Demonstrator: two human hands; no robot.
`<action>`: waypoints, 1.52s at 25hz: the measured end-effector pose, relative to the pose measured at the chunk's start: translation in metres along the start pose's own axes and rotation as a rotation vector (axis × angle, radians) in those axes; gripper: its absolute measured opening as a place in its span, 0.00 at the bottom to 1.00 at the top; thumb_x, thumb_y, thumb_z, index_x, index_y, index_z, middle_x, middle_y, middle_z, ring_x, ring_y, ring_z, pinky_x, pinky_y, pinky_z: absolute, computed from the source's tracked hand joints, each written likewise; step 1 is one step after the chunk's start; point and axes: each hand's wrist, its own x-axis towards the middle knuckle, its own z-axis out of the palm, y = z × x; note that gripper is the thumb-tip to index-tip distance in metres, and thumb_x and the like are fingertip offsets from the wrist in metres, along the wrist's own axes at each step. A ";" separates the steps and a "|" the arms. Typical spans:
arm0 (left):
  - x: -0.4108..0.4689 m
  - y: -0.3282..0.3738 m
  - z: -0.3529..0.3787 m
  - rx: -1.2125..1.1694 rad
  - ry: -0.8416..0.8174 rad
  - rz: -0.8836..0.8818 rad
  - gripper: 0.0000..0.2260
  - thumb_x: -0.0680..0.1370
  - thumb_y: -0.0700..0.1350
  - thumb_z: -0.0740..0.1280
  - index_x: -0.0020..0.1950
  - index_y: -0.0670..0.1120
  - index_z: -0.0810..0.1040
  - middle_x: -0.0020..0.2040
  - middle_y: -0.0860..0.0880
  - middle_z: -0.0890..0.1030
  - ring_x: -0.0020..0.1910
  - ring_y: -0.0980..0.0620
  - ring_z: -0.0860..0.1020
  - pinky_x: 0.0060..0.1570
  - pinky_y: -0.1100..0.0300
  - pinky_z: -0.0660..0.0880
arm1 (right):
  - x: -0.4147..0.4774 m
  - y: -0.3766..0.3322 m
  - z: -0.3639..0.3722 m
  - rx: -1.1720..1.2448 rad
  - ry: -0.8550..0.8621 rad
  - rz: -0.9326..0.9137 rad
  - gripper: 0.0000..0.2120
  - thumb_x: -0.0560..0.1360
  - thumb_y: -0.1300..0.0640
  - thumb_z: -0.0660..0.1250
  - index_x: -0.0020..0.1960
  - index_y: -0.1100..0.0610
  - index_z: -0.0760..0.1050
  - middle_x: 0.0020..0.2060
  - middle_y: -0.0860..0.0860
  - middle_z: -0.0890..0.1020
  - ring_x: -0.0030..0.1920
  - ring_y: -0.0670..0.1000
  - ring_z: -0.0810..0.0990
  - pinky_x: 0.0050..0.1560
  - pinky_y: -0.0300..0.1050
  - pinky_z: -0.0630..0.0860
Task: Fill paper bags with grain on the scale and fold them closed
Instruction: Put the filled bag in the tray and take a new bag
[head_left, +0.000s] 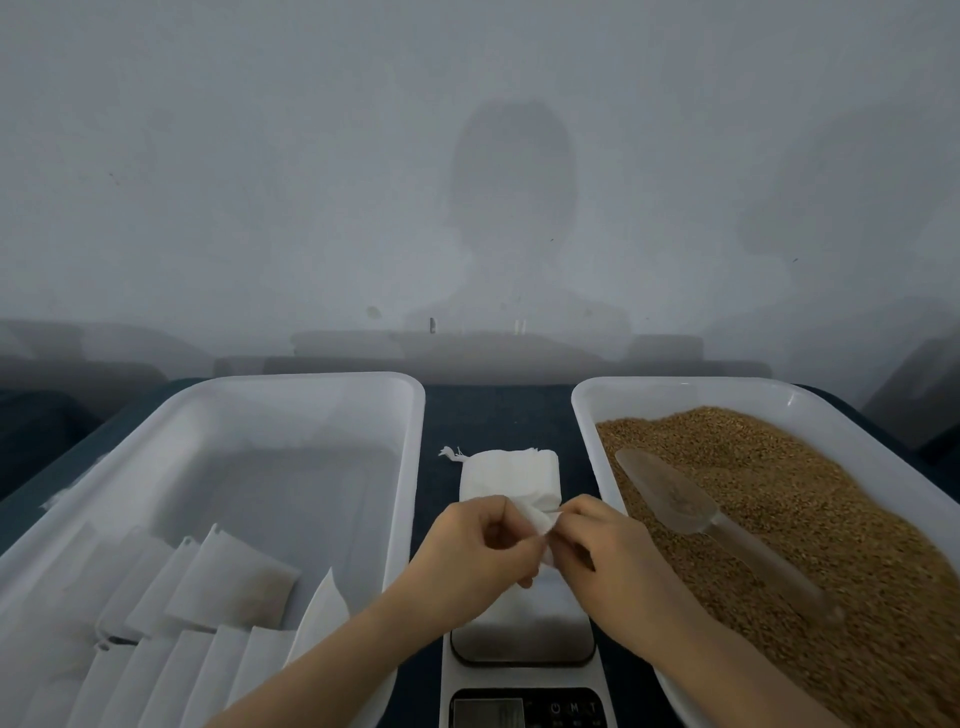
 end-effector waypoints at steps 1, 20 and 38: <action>-0.001 0.000 0.001 0.034 -0.033 0.026 0.07 0.74 0.39 0.69 0.37 0.48 0.79 0.31 0.52 0.81 0.32 0.58 0.79 0.38 0.68 0.74 | 0.000 0.000 0.000 -0.002 0.001 0.016 0.07 0.76 0.62 0.65 0.40 0.58 0.78 0.37 0.40 0.72 0.34 0.40 0.73 0.34 0.33 0.68; 0.012 -0.006 -0.012 -0.244 0.360 -0.170 0.10 0.82 0.46 0.59 0.46 0.45 0.78 0.42 0.50 0.81 0.42 0.54 0.80 0.41 0.65 0.78 | 0.004 -0.003 -0.018 0.361 0.081 0.303 0.08 0.75 0.57 0.67 0.40 0.49 0.81 0.28 0.50 0.78 0.24 0.41 0.69 0.25 0.32 0.64; 0.003 -0.012 0.007 0.750 0.166 0.571 0.28 0.70 0.54 0.74 0.67 0.50 0.72 0.65 0.54 0.75 0.68 0.58 0.65 0.67 0.54 0.60 | 0.003 -0.002 -0.014 0.326 -0.011 0.315 0.21 0.74 0.57 0.66 0.25 0.40 0.76 0.42 0.39 0.81 0.30 0.37 0.76 0.28 0.28 0.67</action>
